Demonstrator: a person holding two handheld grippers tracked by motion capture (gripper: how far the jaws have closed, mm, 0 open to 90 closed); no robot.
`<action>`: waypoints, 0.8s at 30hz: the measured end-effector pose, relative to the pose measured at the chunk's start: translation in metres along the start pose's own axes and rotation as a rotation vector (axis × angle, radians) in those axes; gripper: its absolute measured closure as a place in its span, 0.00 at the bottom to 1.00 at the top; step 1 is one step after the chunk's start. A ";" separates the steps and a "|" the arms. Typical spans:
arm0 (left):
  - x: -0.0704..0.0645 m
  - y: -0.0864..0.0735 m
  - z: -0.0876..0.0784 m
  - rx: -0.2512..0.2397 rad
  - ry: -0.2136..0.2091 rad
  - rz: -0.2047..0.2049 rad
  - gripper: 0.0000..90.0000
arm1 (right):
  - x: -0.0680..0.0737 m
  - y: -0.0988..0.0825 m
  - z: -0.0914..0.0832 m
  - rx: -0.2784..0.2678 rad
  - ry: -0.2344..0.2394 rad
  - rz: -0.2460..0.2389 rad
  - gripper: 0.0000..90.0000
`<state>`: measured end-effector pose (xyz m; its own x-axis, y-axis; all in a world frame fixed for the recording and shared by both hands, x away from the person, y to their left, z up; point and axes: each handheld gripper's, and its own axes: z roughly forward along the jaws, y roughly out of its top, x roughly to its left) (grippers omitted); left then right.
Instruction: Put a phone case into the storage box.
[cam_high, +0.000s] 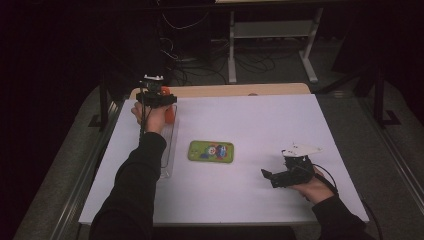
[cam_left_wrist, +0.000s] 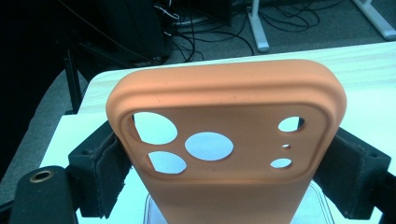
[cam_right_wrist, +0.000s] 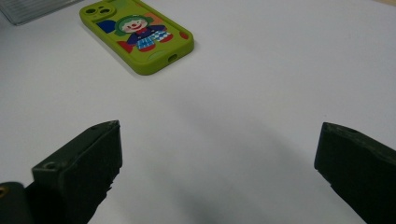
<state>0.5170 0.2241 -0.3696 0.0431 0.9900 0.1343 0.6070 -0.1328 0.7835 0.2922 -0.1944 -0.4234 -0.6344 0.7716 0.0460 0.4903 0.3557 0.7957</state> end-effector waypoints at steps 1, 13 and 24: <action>0.000 0.000 0.001 -0.006 0.001 0.000 0.15 | 0.000 0.000 0.000 0.001 0.000 -0.001 0.00; 0.006 0.000 0.000 0.002 -0.038 -0.013 0.00 | 0.000 0.000 0.000 0.002 -0.001 -0.003 0.00; 0.021 0.005 -0.022 -0.030 -0.116 -0.007 0.00 | 0.000 0.000 0.000 0.003 -0.003 -0.006 0.00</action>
<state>0.5036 0.2430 -0.3492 0.1312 0.9896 0.0590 0.5836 -0.1252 0.8024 0.2921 -0.1941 -0.4239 -0.6353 0.7713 0.0395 0.4886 0.3618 0.7940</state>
